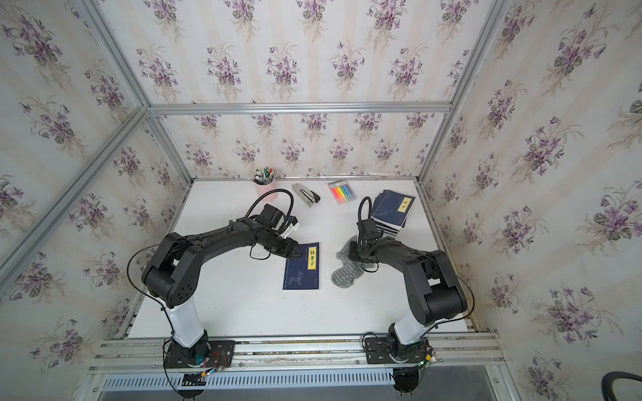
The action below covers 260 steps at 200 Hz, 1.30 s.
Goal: Wipe the cover of the book
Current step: Pick up the cleaning item at the center of the board, then wipe the dirt from the cover of the book.
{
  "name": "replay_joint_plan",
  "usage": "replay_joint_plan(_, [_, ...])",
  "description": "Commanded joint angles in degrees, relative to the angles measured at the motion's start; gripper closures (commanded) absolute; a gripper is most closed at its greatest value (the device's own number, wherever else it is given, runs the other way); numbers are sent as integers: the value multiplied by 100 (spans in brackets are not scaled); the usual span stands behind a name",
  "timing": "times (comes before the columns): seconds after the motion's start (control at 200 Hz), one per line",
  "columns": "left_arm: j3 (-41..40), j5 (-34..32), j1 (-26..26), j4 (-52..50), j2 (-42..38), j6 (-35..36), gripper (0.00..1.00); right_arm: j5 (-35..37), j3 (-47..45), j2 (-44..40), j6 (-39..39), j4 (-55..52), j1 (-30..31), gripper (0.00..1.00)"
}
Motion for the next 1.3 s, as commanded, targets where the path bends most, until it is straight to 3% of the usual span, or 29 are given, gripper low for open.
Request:
replay_joint_plan(0.0, [30,-16,-5,108,84,72,36,-12,-95,43,167,-686,84,89])
replay_joint_plan(0.07, [38,-38,-8,99,143,83,38,-44,-97,-156,201,-691,117,100])
replay_joint_plan(0.295, [169,-88,-9,69,389,61,44,-192,178,-1308,383,-951,638,100])
replay_joint_plan(0.515, [374,-98,-9,-39,761,-48,67,-92,723,-1881,885,-974,1833,100])
replay_joint_plan(0.669, [439,-148,8,-93,918,-128,80,162,693,-1692,1259,-363,2550,100])
replay_joint_plan(0.894, [493,-31,76,-120,1041,-233,86,1341,567,-1085,1523,695,3380,100])
replay_joint_plan(1.104, [500,-18,157,-151,1115,-287,90,627,829,157,1839,376,3453,100])
replay_joint_plan(1.294, [535,-54,193,-216,1192,-311,94,668,303,237,2208,411,3403,100])
